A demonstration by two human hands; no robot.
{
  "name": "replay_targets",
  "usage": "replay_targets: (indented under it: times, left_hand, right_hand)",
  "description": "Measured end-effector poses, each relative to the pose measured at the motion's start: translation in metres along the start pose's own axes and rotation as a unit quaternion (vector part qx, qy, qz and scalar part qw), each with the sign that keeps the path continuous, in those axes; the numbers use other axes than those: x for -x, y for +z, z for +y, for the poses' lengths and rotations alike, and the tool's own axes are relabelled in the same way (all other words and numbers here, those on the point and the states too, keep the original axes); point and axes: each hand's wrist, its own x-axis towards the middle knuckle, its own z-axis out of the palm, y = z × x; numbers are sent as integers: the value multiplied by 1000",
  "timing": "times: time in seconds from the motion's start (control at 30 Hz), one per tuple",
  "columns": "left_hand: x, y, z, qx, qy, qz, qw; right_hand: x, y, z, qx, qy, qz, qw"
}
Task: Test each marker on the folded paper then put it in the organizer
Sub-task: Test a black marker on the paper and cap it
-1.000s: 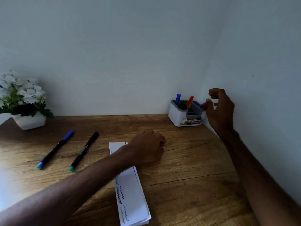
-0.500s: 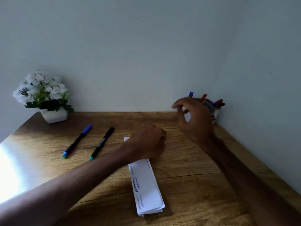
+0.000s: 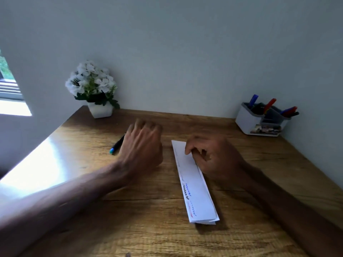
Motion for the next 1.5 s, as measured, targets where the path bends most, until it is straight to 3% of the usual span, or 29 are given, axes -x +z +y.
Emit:
replay_targets:
  times: [0.2, 0.33, 0.47, 0.57, 0.63, 0.7, 0.83, 1.0, 1.1, 1.2, 1.3, 1.37, 1.5]
  left_hand:
    - [1, 0, -11, 119, -40, -48, 991]
    - [-4, 3, -18, 185, -79, -11, 980]
    - [-7, -6, -10, 365, -116, 71, 921]
    - [-3, -14, 9, 455, -107, 93, 879]
    - [3, -16, 21, 512, -99, 76, 850]
    - [8, -16, 31, 553, -79, 50, 828]
    - [14, -17, 41, 612, -48, 28, 789]
    - [17, -18, 39, 582, -38, 42, 812]
    - [15, -16, 32, 538, -54, 71, 838]
    - [12, -12, 25, 481, -48, 89, 871]
    - [8, -7, 19, 369, 40, 87, 925]
    - [8, -5, 16, 288, 121, 65, 948]
    - [9, -1, 14, 181, 238, 32, 954]
  right_hand:
    - [1, -4, 2, -3, 1, 8, 1000]
    - [-1, -7, 7, -10, -4, 34, 999]
    - [-1, -10, 7, -26, 13, 72, 997]
    - [-2, -11, 4, -87, 83, 123, 985]
    - [-4, -12, 0, -171, 153, 136, 964]
    - [-6, -14, -7, -312, 221, 122, 916]
    - [-8, -21, -19, -450, 269, 108, 845]
    - [-6, -26, -11, -514, 293, 113, 798]
    - [-5, -27, -5, -495, 285, 106, 814]
    - [-2, -25, 0, -393, 250, 56, 883]
    - [2, -18, -2, -246, 186, 34, 951]
    - [2, -15, -6, -196, 159, 23, 967]
    - [3, -15, -10, -94, 125, 3, 988]
